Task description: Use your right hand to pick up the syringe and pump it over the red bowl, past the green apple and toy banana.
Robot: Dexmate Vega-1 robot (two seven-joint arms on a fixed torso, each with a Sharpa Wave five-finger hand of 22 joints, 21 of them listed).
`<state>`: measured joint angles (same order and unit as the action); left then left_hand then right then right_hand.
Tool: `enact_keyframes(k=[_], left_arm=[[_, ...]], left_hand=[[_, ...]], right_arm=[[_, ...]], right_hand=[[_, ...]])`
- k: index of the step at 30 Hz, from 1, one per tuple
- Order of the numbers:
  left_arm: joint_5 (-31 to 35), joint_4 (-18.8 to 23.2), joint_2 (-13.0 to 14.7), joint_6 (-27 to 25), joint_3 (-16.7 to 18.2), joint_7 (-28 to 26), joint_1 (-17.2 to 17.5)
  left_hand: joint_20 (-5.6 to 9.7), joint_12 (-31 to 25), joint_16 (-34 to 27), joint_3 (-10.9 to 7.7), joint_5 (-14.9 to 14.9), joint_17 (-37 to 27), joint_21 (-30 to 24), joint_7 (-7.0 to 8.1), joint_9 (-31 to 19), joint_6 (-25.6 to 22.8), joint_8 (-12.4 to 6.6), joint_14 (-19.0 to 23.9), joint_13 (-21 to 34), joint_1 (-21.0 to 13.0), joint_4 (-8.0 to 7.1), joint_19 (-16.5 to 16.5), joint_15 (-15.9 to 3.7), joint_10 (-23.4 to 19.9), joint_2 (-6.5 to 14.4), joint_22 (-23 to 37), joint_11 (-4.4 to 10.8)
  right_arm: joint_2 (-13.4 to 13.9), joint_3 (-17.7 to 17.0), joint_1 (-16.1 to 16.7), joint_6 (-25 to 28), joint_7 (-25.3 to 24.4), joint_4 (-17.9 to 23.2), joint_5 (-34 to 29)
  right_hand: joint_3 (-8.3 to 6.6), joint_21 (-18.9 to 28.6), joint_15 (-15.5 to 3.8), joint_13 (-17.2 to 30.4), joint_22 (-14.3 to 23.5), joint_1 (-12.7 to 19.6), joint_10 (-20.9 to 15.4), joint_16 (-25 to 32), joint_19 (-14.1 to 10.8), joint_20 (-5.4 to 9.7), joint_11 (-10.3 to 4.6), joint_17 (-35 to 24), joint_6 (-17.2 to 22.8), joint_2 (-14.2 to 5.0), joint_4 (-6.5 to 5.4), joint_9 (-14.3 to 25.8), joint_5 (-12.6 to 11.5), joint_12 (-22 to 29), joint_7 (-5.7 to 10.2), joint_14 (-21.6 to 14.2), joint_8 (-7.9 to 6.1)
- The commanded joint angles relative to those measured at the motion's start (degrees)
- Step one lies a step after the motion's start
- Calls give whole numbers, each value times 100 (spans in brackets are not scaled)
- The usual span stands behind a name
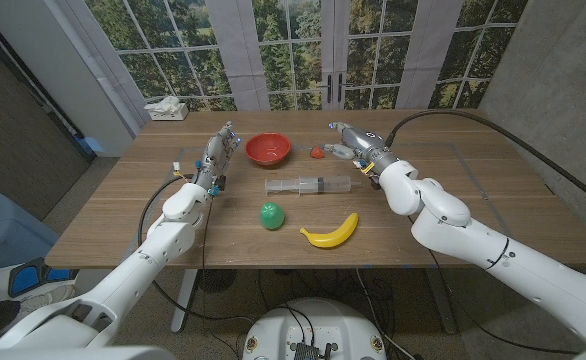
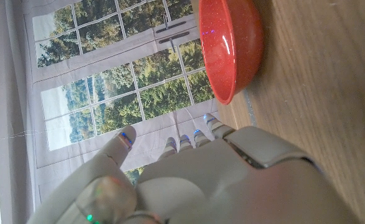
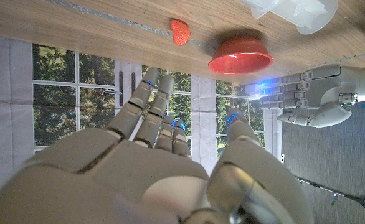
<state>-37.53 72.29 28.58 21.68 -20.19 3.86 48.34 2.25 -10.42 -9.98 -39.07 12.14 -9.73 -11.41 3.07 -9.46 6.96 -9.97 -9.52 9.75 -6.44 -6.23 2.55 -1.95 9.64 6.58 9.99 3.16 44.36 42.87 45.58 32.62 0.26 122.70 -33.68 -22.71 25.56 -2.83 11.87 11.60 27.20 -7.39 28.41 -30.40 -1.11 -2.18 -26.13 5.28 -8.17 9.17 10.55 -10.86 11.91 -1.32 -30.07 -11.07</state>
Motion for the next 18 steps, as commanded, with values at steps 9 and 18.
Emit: enact_keyframes(k=[9,18], left_arm=[[14,155,41,-31,-4,-39,70],[23,265,75,-46,26,-131,147]], left_hand=[[495,-40,-32,-18,37,-16,-12,-30,-32,-3,-47,-341,22,21,-13,9,-291,93,379,14,-45],[491,-38,-31,-20,38,-16,-11,-37,-32,-11,-48,-339,22,28,-15,9,-286,95,375,14,-45]], right_arm=[[-67,474,-221,361,921,130,-1175],[-148,497,-189,216,1119,96,-1480]], right_hand=[[80,433,-691,55,143,655,-247,1022,-539,119,-22,-1044,123,272,100,27,36,92,-17,-675,-67],[151,673,-807,82,215,977,-365,1608,-772,237,-52,-1662,123,319,60,36,73,103,13,-876,-74]])
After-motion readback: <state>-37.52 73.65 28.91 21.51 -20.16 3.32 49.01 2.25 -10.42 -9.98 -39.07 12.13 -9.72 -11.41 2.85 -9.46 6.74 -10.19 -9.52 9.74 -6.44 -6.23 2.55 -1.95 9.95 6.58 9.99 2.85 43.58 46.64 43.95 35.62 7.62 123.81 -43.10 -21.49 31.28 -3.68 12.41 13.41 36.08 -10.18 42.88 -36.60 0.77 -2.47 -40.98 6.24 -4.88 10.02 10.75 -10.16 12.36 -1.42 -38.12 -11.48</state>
